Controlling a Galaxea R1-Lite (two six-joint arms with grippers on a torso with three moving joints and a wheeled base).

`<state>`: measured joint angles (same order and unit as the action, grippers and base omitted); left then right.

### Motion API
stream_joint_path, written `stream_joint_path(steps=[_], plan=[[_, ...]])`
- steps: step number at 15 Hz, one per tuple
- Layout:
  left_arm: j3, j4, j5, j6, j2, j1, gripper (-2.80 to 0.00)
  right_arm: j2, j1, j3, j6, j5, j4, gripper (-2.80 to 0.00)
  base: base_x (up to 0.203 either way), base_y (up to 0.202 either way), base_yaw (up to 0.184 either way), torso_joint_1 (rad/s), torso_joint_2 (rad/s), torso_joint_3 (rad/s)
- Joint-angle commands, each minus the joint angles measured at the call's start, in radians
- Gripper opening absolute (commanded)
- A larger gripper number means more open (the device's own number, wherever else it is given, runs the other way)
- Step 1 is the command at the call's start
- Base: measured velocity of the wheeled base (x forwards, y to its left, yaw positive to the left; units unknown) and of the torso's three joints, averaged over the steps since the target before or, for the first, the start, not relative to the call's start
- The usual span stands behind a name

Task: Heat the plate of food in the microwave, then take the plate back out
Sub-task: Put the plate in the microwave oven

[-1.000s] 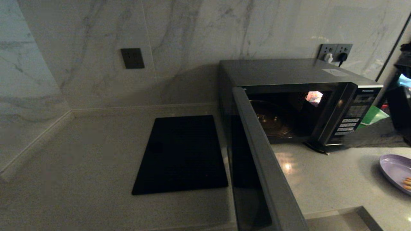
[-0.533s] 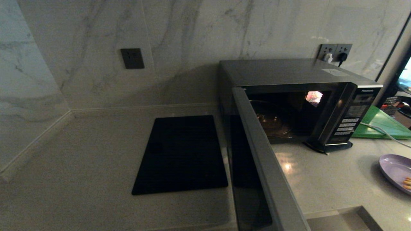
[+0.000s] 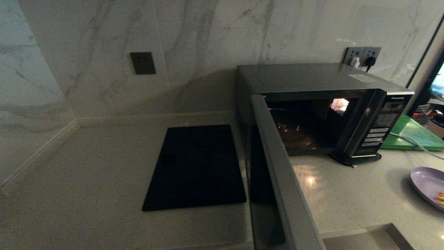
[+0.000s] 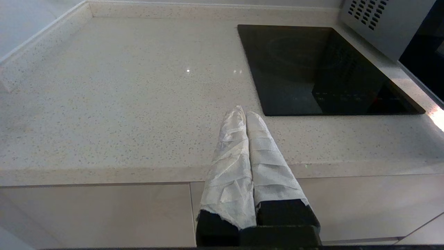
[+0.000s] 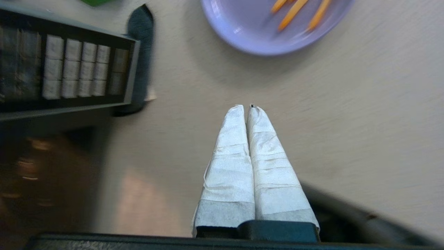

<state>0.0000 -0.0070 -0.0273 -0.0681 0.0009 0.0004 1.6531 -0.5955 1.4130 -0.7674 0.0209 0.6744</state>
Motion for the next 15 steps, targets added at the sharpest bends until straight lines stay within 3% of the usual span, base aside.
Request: stream_joint_path(steps=[1, 4, 5, 10, 15], plan=[[0.0, -0.001, 0.0, -0.001, 0.001, 0.0, -2.8, 0.036, -0.004, -0.017, -0.086, -0.059, -0.006, -2.8, 0.0, 0.0, 0.0, 0.0, 0.0, 0.0], [-0.001, -0.001, 0.0, -0.001, 0.001, 0.0, -2.8, 0.055, -0.007, -0.091, -0.114, -0.08, -0.11, -2.8, 0.0, 0.0, 0.0, 0.0, 0.0, 0.0], [0.0, -0.001, 0.0, -0.001, 0.001, 0.001, -2.8, 0.066, -0.015, -0.092, -0.117, -0.081, -0.114, 0.0, 0.0, 0.0, 0.0, 0.0, 0.0, 0.0], [0.0, -0.001, 0.0, -0.001, 0.001, 0.0, -2.8, 0.121, -0.13, -0.095, -0.12, -0.081, -0.154, 0.0, 0.0, 0.0, 0.0, 0.0, 0.0, 0.0], [0.0, -0.001, 0.0, -0.001, 0.001, 0.0, -2.8, 0.152, -0.24, -0.147, -0.123, -0.081, -0.109, 0.0, 0.0, 0.0, 0.0, 0.0, 0.0, 0.0]])
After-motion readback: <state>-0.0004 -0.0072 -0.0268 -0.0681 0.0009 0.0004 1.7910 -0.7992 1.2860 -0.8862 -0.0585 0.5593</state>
